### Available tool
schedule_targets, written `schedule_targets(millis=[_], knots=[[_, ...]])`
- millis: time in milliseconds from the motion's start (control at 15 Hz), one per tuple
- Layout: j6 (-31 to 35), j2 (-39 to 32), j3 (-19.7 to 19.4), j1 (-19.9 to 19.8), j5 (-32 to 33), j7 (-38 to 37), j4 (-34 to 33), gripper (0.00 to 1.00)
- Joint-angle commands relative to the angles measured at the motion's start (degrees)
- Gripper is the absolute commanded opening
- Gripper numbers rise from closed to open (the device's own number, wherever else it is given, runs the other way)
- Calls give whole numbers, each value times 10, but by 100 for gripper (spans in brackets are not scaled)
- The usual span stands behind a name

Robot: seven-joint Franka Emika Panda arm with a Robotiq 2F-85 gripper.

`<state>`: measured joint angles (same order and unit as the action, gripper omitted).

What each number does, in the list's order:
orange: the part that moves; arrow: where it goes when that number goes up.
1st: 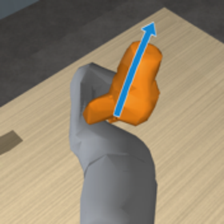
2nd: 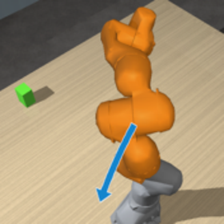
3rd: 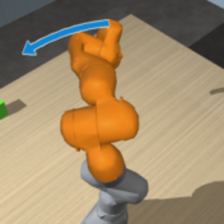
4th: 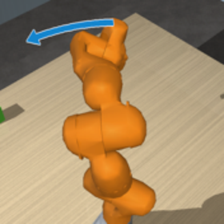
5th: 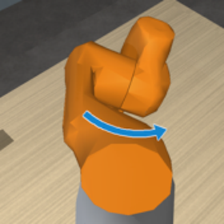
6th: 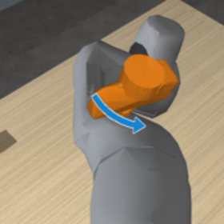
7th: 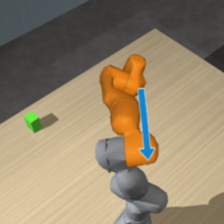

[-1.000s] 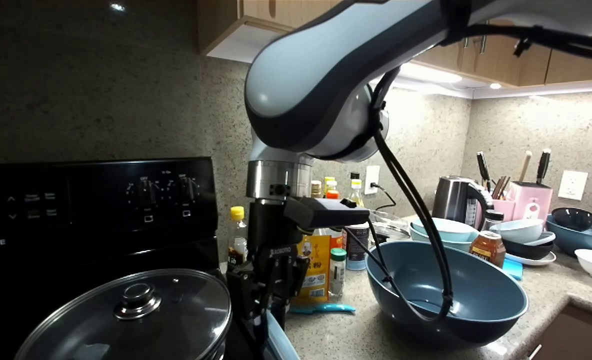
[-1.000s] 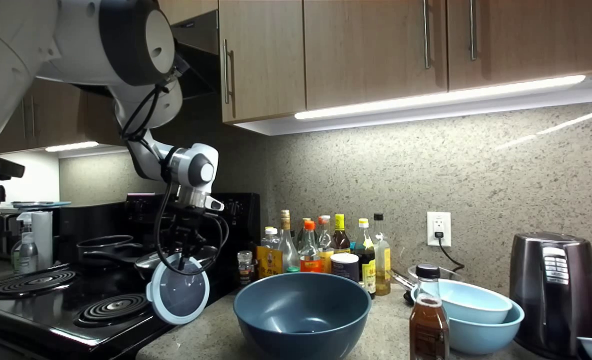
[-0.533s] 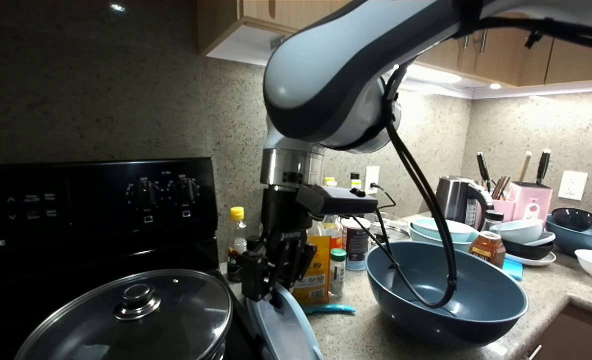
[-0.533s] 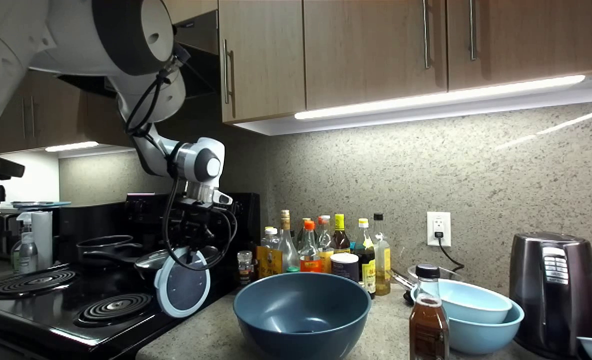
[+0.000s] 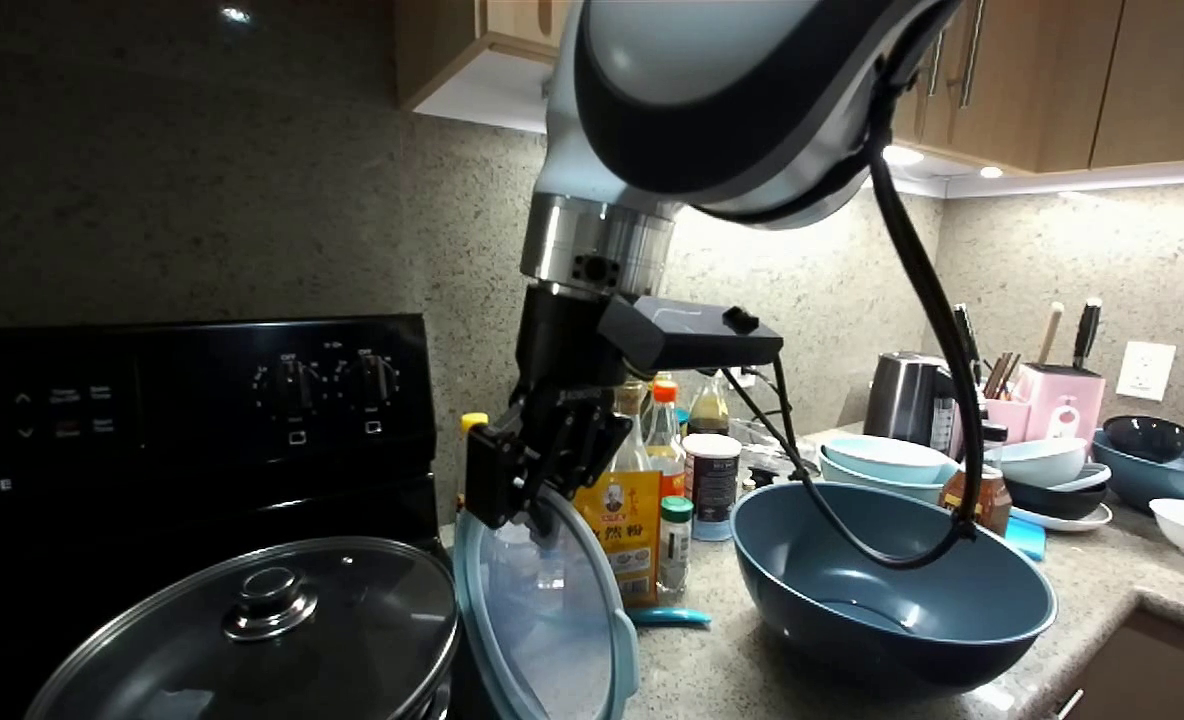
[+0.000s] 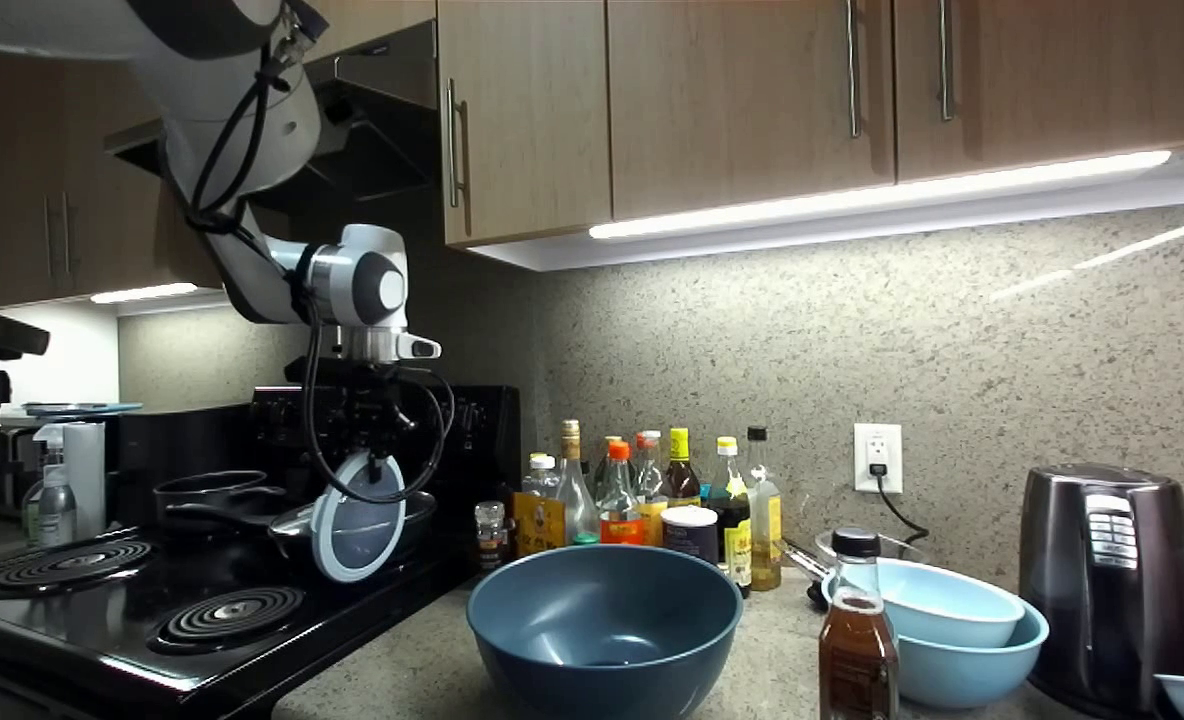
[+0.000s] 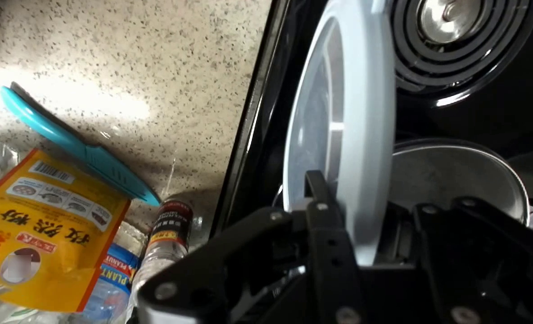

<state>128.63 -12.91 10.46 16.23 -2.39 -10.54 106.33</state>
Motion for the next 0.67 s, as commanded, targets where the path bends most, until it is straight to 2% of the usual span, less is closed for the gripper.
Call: schedule_targets(millis=[0,267,600], knots=[[51,54,-3,20,70,-82,52,1],[66,95,-13,28,209,-241,88,1],[19,130,-5,18,373,-443,114,1]])
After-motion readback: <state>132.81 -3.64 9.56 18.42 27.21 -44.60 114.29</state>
